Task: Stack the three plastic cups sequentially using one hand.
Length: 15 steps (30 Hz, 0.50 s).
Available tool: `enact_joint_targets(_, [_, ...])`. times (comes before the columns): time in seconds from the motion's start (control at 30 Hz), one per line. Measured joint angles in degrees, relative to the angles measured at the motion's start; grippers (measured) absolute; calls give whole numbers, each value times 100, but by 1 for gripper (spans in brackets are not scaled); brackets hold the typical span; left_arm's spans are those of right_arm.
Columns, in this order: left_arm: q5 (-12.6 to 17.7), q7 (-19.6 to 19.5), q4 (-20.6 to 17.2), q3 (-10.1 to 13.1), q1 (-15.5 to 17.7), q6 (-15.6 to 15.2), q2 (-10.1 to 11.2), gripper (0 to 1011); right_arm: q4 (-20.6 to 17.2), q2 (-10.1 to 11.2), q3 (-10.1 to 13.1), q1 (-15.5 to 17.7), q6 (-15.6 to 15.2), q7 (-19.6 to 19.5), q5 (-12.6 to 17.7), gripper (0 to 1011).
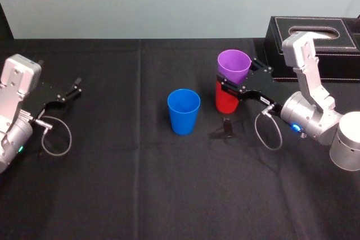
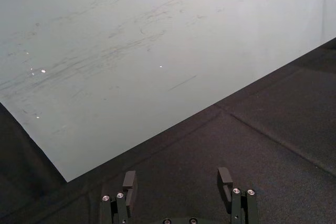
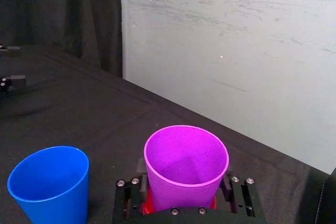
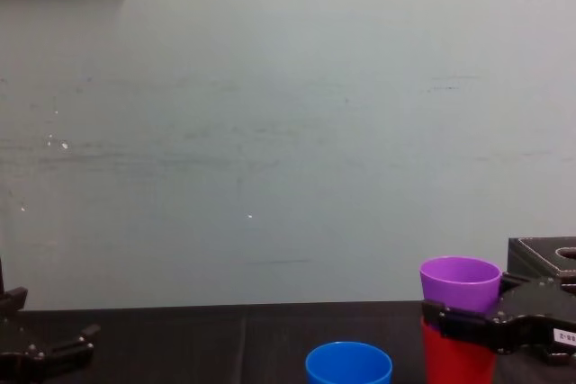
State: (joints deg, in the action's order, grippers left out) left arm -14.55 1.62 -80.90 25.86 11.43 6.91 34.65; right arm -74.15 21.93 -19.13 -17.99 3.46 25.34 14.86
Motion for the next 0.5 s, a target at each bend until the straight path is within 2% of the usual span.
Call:
enact_joint_targets(0.3, [0, 0, 0, 0, 0, 0, 0, 1005, -13, 1, 6, 4, -15, -1, 6, 1002])
enact_joint_targets(0.5, [0, 0, 0, 0, 0, 0, 0, 1005, -17, 1, 8, 7, -21, -2, 10, 1003])
